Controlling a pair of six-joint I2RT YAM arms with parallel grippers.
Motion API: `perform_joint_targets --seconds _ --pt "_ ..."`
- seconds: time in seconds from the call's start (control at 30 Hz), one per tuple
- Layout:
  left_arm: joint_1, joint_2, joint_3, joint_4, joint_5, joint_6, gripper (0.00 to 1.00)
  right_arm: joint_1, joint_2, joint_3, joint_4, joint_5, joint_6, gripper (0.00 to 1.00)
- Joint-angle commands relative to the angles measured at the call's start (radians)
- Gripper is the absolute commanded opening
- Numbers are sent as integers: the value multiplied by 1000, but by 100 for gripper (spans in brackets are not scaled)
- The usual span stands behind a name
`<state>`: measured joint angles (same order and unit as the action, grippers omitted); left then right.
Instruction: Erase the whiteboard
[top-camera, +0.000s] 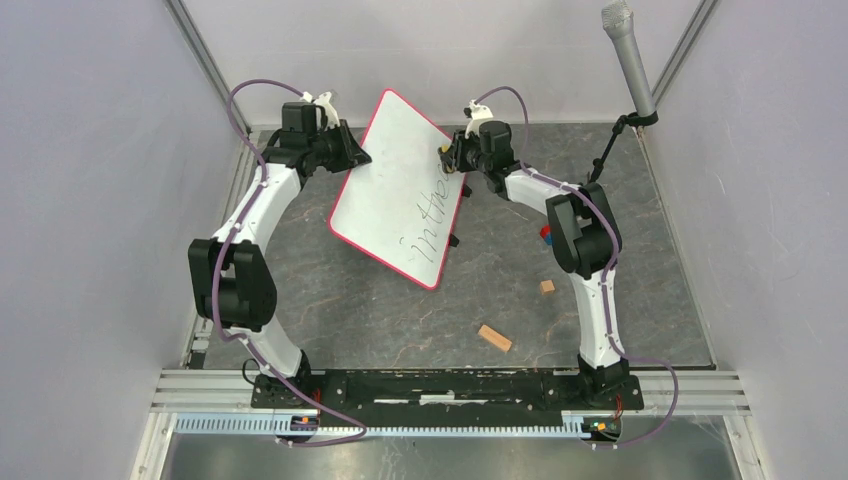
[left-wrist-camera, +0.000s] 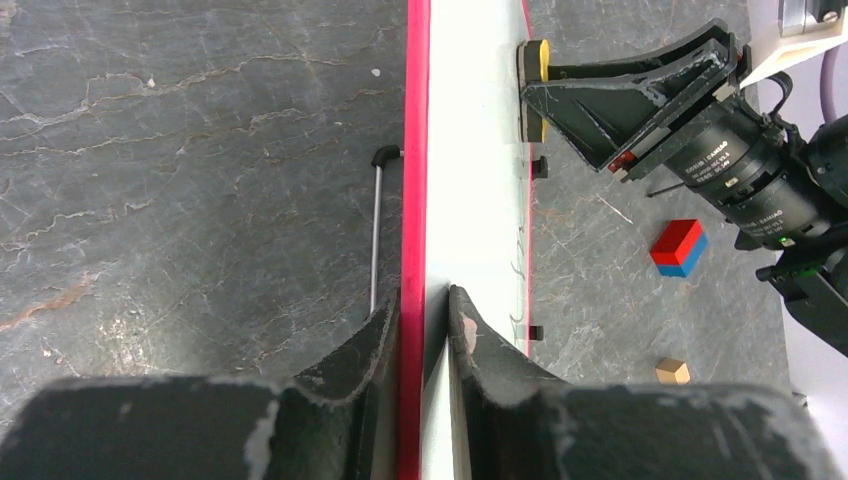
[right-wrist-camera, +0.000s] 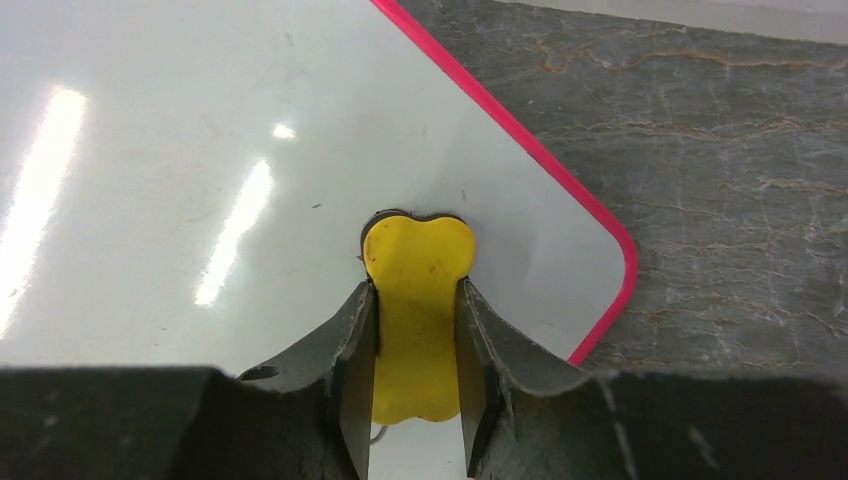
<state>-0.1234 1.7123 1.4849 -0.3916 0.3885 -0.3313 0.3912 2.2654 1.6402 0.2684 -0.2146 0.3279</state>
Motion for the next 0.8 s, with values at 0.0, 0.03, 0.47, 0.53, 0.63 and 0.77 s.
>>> perform_joint_targets --seconds 0.0,0.03,0.47,0.53,0.63,0.77 --pt "-33 -13 -6 -19 -62 47 4 88 -75 3 21 1 -64 30" --pt "-33 -12 -5 -21 -67 49 3 101 -77 7 27 2 -73 30" --pt "-33 -21 0 -24 -61 60 2 27 32 37 -89 130 97 28" --pt "-34 -22 0 -24 -54 56 2 2 40 8 -113 142 139 28" --pt "-33 -27 -2 -24 -54 55 2 -25 59 1 -120 133 172 28" --pt "-33 -31 -5 -25 -59 58 2 -29 75 38 -160 137 154 28"
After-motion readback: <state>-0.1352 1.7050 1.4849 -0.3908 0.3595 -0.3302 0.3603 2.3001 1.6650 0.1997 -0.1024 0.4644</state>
